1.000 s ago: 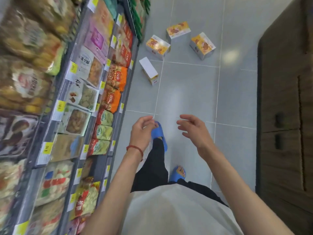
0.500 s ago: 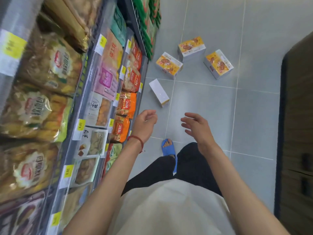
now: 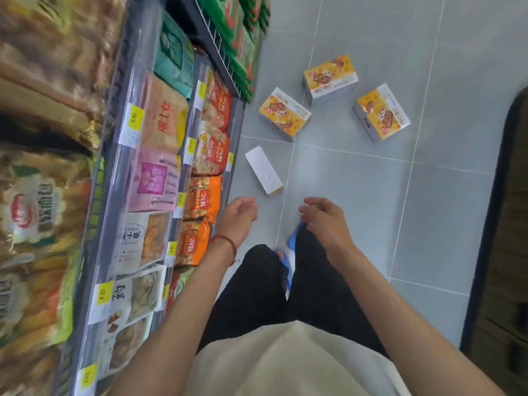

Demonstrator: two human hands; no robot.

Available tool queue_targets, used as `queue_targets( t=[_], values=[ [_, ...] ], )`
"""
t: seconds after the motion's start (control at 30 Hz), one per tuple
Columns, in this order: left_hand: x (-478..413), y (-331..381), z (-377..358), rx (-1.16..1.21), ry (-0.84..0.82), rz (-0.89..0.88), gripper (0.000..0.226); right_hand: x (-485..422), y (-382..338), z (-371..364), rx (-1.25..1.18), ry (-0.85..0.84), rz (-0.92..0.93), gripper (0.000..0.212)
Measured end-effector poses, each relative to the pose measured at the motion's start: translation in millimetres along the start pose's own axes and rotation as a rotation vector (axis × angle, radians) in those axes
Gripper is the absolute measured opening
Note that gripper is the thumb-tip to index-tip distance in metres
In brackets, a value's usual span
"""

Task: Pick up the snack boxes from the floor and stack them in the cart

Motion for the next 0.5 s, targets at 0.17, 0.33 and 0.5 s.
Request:
queue_targets(
  t=[0.17, 0.33, 0.5],
  values=[
    [-67, 16, -13, 0.048, 0.0, 0.06, 0.024, -46, -19, -10, 0.001, 0.025, -0.044, 0.026],
    [-134, 6, -20, -0.041, -0.037, 0.087, 0.019, -100, -16, -26, -0.091, 0.111, -0.132, 0.015],
    [-196, -21, -38, -0.189, -0.201, 0.113, 0.023, -153, 4, -51, -0.253, 0.224, -0.267, 0.027]
  ],
)
Point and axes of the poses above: each hand's wrist, its own x-axis away from the middle knuckle, its own z-axis out of the back of the hand, y = z × x, the point moved 4 cm from there along -x, towards the middle knuckle, and after that the axes turned 11 degrees about -z, right-handed, at the moved point
